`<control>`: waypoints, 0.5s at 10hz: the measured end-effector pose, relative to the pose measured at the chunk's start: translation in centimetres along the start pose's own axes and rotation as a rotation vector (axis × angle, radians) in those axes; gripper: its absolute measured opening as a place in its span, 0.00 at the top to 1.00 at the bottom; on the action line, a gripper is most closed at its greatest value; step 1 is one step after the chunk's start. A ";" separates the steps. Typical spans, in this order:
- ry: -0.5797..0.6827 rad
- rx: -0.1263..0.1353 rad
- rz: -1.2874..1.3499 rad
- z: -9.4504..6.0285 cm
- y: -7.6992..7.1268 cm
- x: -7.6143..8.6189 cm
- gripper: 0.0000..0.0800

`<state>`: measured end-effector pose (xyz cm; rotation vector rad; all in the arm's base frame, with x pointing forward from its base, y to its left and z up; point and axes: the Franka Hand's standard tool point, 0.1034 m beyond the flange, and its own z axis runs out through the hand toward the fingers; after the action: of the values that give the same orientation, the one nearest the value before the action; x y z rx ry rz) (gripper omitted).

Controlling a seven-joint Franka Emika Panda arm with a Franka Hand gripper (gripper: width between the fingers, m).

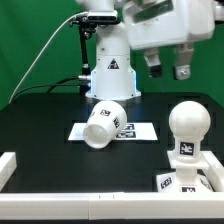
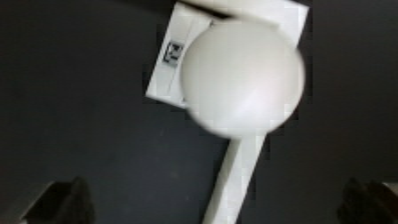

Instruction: Assemble lamp

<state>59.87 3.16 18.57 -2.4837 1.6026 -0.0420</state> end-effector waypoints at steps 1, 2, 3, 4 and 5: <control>0.009 0.034 -0.002 -0.4 -0.3 0.6 0.13; 0.026 0.080 0.028 -0.8 -0.9 0.4 0.13; 0.026 0.070 -0.082 -0.6 -0.6 0.3 0.13; 0.029 0.068 -0.156 -0.6 -0.6 0.4 0.13; 0.035 0.069 -0.243 -0.3 -0.4 0.6 0.13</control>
Offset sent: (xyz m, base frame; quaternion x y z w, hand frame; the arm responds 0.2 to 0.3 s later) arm 0.0000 0.0000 0.0000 0.0000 0.0000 -0.1938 0.9810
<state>60.41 2.76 18.89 -2.6211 1.2797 -0.1717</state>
